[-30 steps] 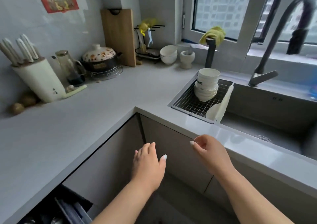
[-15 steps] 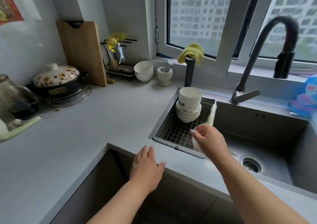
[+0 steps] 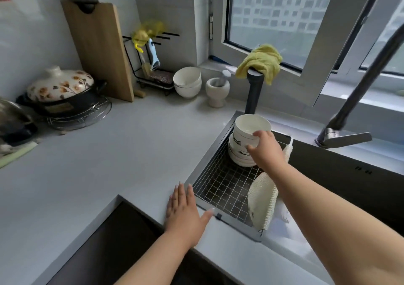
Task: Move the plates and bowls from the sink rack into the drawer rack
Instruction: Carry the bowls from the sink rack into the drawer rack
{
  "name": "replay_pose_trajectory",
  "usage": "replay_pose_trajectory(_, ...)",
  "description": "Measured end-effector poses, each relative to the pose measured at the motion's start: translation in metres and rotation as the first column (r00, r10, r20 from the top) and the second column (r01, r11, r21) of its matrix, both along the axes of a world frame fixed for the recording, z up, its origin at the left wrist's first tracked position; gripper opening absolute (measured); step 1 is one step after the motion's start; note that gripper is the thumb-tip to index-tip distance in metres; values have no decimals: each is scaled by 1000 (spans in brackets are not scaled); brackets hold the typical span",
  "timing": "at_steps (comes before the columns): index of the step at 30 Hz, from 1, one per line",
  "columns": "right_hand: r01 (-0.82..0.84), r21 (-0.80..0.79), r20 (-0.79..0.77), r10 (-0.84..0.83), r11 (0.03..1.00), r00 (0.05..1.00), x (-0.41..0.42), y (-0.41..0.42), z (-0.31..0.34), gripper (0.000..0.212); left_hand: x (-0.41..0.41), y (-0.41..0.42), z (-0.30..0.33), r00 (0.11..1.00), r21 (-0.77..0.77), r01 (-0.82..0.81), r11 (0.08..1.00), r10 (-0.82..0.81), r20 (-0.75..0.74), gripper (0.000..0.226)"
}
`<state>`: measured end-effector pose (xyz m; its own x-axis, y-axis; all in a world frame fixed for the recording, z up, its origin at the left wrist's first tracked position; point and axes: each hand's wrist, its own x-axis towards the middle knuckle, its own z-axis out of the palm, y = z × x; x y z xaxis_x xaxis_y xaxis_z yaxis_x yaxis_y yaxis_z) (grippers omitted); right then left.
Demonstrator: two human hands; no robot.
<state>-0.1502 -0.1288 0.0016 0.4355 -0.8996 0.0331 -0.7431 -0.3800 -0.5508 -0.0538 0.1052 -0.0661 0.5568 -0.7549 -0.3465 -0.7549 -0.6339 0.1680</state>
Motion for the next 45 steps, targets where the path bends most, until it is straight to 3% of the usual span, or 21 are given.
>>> replay_pose_trajectory(4,-55,-8,-65,54,998,996,17,-27,-7,48,0,-6,-17,993,3,-25,1000,25,117,86)
replay_pose_trajectory(7,-58,26,-122,61,998,991,25,-41,-14,22,0,-7,-23,986,-30,-17,999,22,166,93)
replay_pose_trajectory(9,-33,48,-73,37,998,997,27,-46,-16,16,2,-7,-27,984,-50,-18,999,26,176,92)
replay_pose_trajectory(12,-32,-45,-40,30,998,999,28,-50,-19,11,4,-7,-28,980,-42,-27,999,35,198,89)
replay_pose_trajectory(17,-62,-173,84,77,983,993,25,-44,-12,11,4,-4,-30,991,-54,-30,998,36,126,88)
replay_pose_trajectory(21,-50,-235,191,97,971,977,15,-25,7,17,5,-5,-26,984,-38,-30,999,36,174,85)
replay_pose_trajectory(24,-91,-277,260,166,957,951,5,5,17,16,9,-5,-11,985,-102,-160,982,153,-74,77)
replay_pose_trajectory(26,-177,-286,299,263,942,917,0,31,21,14,11,-2,7,892,-268,-388,882,285,-351,71)
replay_pose_trajectory(29,-377,-296,324,463,878,825,-3,70,24,10,12,7,42,660,-392,-719,574,388,-643,53)
replay_pose_trajectory(31,-530,-308,306,610,790,731,0,97,25,7,15,19,62,415,-311,-893,325,329,-848,40)
replay_pose_trajectory(33,-653,-327,266,729,683,630,6,124,20,12,18,38,77,178,-157,-979,129,173,-969,45)
replay_pose_trajectory(35,-733,-331,228,804,594,549,11,155,14,16,17,64,88,52,-45,-996,78,78,-996,49)
replay_pose_trajectory(37,-790,-308,235,847,530,476,15,184,8,18,12,91,92,-13,15,-999,53,29,-999,50)
replay_pose_trajectory(40,-859,-234,296,875,455,383,23,223,4,16,2,133,95,-11,9,-1000,-29,71,-997,39)
replay_pose_trajectory(43,-908,-189,376,882,373,284,28,269,10,12,-10,186,96,-17,-2,-984,-177,104,-994,25)
replay_pose_trajectory(45,-905,-176,435,855,388,282,29,305,17,10,-20,224,99,-26,-3,-960,-281,101,-995,21)
